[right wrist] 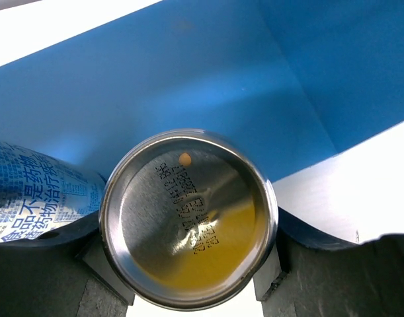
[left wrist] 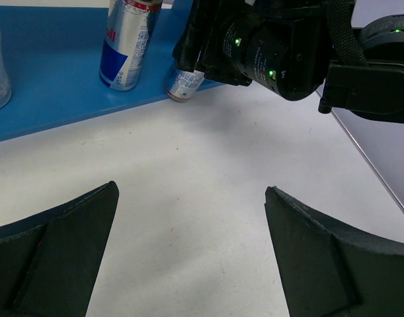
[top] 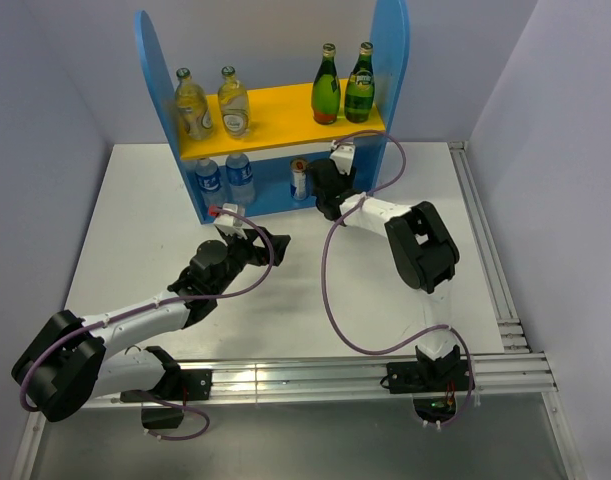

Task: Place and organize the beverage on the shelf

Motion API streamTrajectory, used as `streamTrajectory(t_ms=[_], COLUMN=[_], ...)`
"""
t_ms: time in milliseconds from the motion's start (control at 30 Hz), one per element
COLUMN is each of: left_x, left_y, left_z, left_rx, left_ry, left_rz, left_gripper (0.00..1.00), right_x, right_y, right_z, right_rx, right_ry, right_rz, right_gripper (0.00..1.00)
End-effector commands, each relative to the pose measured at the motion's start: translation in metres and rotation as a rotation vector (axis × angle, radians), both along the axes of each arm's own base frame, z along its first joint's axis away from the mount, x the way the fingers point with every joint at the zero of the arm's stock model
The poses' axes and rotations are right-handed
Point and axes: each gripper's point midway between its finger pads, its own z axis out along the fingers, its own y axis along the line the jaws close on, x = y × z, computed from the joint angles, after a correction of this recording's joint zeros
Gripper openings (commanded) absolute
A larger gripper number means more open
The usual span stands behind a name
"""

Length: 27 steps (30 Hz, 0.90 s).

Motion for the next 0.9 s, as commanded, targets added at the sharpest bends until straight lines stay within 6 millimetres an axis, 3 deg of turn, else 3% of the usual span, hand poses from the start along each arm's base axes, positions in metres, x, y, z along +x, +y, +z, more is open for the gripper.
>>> streamTrajectory(t_ms=[0,167,400,600,667,700,733,833,867], left_x=[0.001,0.002,0.002,0.002,0.002,0.001,0.001,0.001,0.001], left_y=[0.000,-0.001,-0.002,0.001,0.001,0.001,0.001,0.001,0.001], left_z=[0.014,0.011,0.011,0.012,0.013,0.014,0.014,0.015,0.015], left_rx=[-0.020,-0.014,-0.011,-0.007,-0.009,-0.009,-0.008,-0.010,-0.012], left_ry=[-0.043,-0.037,-0.037,-0.041,-0.041,-0.043,-0.044,-0.046,-0.047], left_rz=[0.007,0.004,0.004,0.013,0.013,0.013,0.013,0.011,0.012], left_gripper=[0.99,0.99,0.99,0.99,0.99,0.99,0.99,0.99,0.99], right_x=[0.014,0.014,0.032,0.047,0.051,0.054,0.055,0.055,0.055], right_y=[-0.006,-0.007,-0.001,0.008,0.010,0.012,0.011,0.013,0.013], right_z=[0.048,0.068,0.083,0.085,0.075,0.080,0.076,0.069,0.071], right_rx=[0.048,0.110,0.154,0.165,0.150,0.156,0.152,0.155,0.156], right_ry=[-0.127,-0.216,-0.280,-0.293,-0.263,-0.266,-0.251,-0.231,-0.236], right_rz=[-0.058,-0.079,-0.114,-0.113,-0.111,-0.110,-0.110,-0.103,-0.104], right_gripper=[0.00,0.00,0.00,0.00,0.00,0.05,0.37,0.99,1.00])
